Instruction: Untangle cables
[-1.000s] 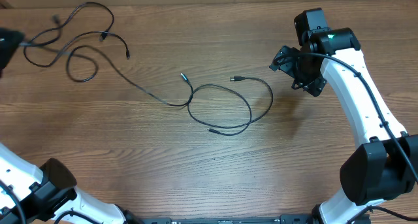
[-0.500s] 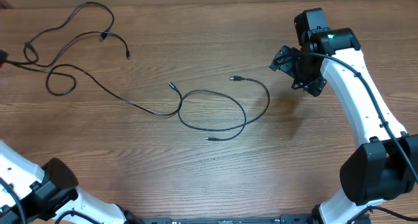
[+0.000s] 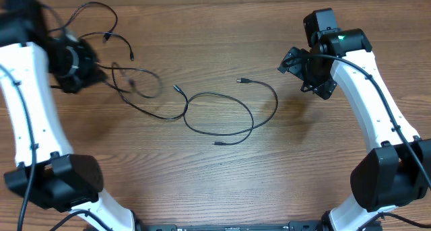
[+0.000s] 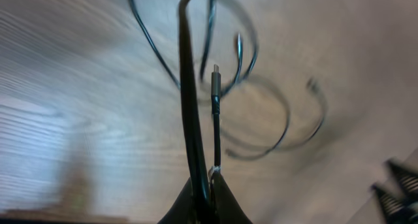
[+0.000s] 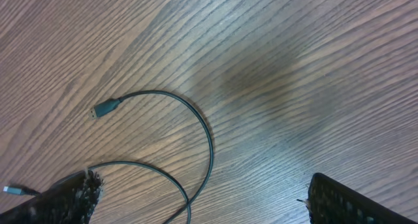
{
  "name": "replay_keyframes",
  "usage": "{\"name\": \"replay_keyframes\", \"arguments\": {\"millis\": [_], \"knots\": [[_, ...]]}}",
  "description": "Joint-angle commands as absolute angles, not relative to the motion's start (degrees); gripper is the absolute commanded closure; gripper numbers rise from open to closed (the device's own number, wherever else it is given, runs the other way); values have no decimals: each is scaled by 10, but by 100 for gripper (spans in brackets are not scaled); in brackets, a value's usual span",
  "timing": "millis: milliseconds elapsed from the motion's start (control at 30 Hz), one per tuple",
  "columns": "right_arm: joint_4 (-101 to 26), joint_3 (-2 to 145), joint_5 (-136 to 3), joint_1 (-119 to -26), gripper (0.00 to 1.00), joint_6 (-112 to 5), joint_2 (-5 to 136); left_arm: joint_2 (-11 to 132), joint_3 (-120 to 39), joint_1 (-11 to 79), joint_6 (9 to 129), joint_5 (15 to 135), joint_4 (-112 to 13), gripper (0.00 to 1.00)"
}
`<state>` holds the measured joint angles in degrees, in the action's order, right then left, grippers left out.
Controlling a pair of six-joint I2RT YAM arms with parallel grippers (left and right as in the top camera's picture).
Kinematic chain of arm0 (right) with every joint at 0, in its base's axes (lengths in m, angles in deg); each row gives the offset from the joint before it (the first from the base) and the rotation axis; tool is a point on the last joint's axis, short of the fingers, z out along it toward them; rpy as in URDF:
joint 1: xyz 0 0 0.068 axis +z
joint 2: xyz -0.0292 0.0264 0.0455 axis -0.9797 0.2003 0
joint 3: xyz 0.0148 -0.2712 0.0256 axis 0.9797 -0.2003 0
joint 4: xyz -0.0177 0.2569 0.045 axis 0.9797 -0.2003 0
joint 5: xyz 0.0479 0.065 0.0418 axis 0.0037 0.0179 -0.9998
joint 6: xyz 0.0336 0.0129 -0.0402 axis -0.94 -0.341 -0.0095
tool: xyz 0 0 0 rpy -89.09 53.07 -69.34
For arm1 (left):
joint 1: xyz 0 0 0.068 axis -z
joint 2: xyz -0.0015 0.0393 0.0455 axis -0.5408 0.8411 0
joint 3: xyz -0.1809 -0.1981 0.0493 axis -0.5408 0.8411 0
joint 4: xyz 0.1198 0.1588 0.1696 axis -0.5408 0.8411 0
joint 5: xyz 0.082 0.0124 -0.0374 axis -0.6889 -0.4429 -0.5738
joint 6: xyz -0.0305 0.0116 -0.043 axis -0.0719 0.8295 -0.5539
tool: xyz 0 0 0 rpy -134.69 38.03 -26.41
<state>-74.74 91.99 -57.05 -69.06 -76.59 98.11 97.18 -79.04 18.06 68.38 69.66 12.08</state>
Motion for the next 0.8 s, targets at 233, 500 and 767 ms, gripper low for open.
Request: {"name": "replay_keyframes", "arguments": {"millis": [233,500,767], "knots": [[-746,919,-572,-692,0,-763,981,965,-629,318,713,659,18,96],[-746,919,-572,-692,0,-763,981,967,-547,400,703,643,-99,93],[-746,919,-572,-692,0,-763,981,967,-537,410,703,571,-198,90]]}}
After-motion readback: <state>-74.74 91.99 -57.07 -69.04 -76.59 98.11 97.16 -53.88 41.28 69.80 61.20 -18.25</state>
